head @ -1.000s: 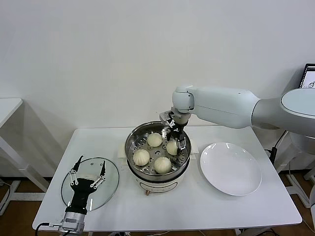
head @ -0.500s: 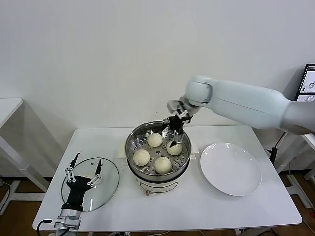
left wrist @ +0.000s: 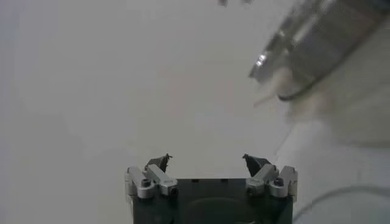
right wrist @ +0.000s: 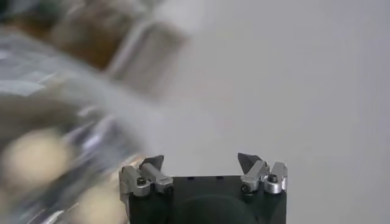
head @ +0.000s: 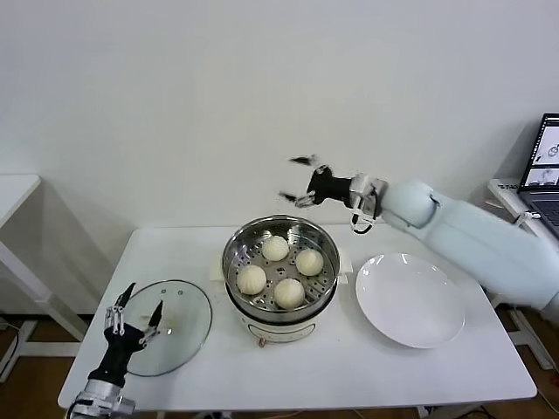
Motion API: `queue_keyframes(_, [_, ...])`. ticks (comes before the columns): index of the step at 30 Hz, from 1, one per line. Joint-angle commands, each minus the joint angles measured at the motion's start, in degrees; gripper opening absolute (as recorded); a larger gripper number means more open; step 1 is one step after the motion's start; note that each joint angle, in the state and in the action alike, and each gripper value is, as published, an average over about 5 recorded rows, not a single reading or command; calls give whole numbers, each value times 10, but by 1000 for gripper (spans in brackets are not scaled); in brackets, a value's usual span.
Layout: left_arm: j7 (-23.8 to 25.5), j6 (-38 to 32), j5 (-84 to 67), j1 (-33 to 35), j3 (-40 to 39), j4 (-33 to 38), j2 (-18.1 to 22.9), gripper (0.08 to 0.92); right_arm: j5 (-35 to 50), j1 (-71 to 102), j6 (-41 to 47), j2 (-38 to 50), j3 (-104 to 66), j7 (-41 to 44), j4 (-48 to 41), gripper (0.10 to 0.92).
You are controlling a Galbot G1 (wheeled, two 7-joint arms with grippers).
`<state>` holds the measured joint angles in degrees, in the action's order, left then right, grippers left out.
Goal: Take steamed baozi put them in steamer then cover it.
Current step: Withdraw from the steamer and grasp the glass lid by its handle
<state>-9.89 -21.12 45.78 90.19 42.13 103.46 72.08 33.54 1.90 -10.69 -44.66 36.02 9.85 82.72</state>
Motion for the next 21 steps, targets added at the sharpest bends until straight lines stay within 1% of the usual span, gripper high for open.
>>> queue_keyframes(1, [-26, -24, 186, 2, 58, -40, -13, 823, -38, 422, -115, -34, -442, -196, 18, 823])
queue_keyframes(6, [-40, -42, 273, 0, 82, -73, -15, 823, -67, 530, -137, -95, -545, -177, 11, 823])
queue_keyframes(10, [-53, -57, 314, -3, 90, -100, -21, 823, -77, 580, -154, -129, -593, -164, 3, 823])
queue_keyframes(15, [-75, -72, 323, -7, 78, -120, -24, 823, -84, 611, -163, -154, -618, -156, -1, 823])
queue_keyframes(21, [-100, -87, 321, -16, 53, -137, -16, 823, -98, 608, -162, -172, -615, -156, -7, 823])
